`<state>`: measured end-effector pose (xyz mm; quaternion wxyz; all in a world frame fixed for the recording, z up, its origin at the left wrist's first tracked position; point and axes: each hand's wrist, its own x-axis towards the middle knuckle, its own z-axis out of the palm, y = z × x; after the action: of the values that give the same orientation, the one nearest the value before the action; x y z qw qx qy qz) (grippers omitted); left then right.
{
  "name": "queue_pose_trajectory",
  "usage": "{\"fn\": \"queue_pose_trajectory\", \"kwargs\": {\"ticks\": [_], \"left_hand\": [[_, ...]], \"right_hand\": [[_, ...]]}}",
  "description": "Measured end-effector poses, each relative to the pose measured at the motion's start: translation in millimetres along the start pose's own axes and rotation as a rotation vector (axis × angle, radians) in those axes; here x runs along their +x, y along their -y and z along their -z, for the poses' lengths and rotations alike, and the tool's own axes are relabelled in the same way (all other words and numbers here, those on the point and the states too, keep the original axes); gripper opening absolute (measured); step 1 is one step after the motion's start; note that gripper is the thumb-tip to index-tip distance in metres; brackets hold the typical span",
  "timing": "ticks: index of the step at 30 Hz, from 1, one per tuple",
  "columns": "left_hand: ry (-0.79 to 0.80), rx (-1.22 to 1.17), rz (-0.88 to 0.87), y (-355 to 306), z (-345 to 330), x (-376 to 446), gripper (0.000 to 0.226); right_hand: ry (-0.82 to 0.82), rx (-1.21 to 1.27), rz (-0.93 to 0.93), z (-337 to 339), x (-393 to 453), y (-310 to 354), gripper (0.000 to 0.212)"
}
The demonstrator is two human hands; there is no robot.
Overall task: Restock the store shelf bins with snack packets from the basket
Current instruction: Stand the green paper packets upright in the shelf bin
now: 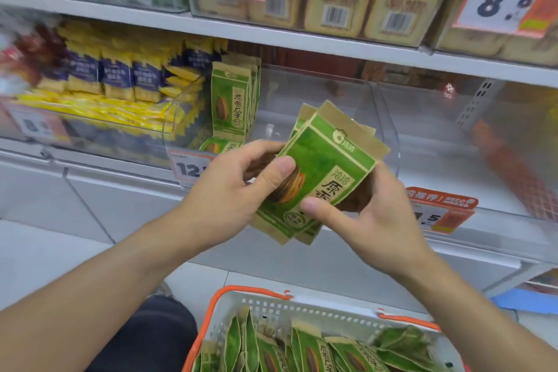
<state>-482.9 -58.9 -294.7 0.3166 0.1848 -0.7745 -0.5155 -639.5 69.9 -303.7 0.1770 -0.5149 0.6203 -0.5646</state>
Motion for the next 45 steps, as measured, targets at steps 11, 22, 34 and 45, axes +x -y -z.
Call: {"fn": "queue_pose_trajectory", "kwargs": {"ticks": [11, 22, 34, 45], "left_hand": [[-0.320, -0.016, 0.014, 21, 74, 19, 0.055], [-0.345, 0.406, 0.059, 50, 83, 23, 0.039], [-0.373, 0.394, 0.100, 51, 74, 42, 0.067], [-0.594, 0.159, -0.068, 31, 102, 39, 0.047]], "right_hand": [[0.166, -0.078, 0.090, -62, 106, 31, 0.061], [0.048, 0.109, -0.181, -57, 140, -2, 0.047], [0.107, -0.152, -0.060, -66, 155, -13, 0.054], [0.272, 0.113, 0.025, -84, 163, 13, 0.051]]}}
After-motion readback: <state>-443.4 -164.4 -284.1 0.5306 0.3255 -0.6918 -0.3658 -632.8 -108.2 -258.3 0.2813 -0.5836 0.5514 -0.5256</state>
